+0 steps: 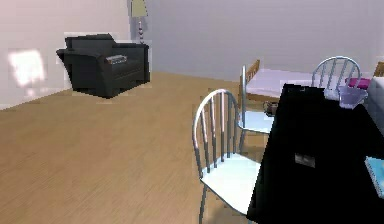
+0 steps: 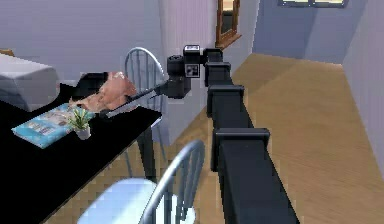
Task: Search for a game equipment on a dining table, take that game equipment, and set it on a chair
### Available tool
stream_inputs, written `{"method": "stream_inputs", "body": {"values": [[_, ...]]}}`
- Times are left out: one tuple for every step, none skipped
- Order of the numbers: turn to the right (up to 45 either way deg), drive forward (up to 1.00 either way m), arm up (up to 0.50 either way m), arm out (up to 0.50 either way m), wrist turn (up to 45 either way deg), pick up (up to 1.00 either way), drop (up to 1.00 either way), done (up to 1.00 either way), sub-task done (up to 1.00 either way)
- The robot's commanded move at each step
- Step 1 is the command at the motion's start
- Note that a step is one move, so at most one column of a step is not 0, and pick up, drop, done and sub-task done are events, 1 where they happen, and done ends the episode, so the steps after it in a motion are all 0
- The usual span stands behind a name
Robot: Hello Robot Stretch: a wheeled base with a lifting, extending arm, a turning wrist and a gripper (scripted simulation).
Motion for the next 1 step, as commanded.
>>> {"method": "stream_inputs", "body": {"values": [[0.0, 0.00, -0.26, 0.00, 0.0, 0.00, 0.00, 0.00, 0.00]]}}
